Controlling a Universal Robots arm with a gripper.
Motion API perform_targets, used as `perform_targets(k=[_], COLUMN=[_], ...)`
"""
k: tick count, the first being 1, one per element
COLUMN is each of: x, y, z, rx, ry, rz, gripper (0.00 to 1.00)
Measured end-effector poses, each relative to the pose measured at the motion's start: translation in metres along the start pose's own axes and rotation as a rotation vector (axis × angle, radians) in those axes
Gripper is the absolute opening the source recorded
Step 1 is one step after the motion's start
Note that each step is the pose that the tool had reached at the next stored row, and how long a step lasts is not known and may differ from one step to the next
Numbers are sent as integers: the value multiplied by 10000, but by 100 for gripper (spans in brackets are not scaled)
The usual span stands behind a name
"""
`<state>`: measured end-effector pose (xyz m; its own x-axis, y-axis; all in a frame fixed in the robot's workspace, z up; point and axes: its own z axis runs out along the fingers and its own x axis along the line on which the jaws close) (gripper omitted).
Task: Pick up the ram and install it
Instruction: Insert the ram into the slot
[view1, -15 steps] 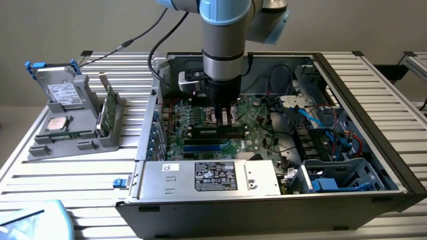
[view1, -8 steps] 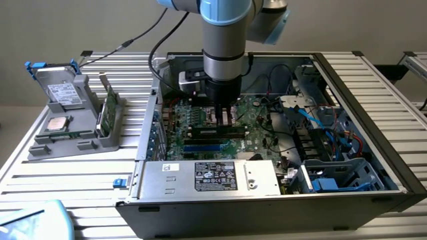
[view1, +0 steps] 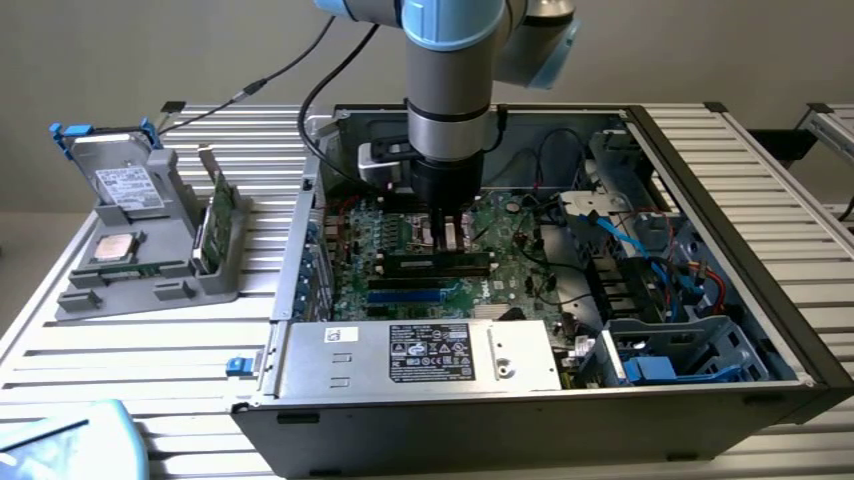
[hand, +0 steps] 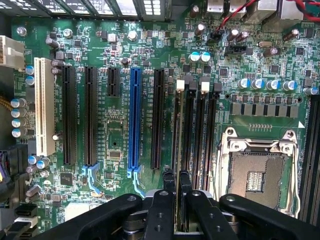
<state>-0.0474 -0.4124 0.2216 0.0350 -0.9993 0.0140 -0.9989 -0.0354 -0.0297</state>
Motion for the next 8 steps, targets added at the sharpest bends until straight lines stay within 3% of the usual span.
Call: perform_targets(k=[8], x=[0], y=[-2], z=[0], rx=[-39], ry=[-1], rz=[-14], gripper=[15])
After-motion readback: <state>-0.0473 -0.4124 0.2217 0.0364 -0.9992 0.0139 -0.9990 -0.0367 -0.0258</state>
